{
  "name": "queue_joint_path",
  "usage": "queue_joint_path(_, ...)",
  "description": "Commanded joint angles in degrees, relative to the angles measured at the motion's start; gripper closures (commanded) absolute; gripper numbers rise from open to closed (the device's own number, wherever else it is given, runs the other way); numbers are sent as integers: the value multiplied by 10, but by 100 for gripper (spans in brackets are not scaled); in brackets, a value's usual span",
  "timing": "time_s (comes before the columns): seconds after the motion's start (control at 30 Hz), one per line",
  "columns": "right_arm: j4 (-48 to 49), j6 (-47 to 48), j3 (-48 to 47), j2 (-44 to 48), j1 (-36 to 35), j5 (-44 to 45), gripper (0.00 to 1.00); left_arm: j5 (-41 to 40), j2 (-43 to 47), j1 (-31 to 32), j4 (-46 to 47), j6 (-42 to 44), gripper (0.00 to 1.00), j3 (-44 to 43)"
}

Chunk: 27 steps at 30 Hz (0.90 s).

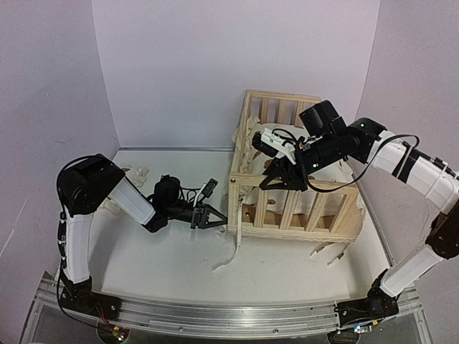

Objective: Set up the pet bed

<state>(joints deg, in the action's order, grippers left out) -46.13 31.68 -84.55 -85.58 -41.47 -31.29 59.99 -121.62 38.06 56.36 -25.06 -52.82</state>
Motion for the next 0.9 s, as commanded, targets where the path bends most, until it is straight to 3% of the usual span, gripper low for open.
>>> queue_joint_path(0.0, 74, -69, 16, 3, -20, -66, 100, -3, 102, 31, 34, -8, 100, 51)
queue_joint_path(0.37, 130, -117, 43, 16, -21, -15, 100, -113, 217, 96, 26, -56, 100, 148)
queue_joint_path(0.67, 148, -137, 42, 14, -21, 27, 100, -119, 193, 156, 22, -106, 100, 171)
queue_joint_path(0.87, 155, -157, 30, 4, -21, 34, 100, -144, 175, 153, 5, -99, 100, 185)
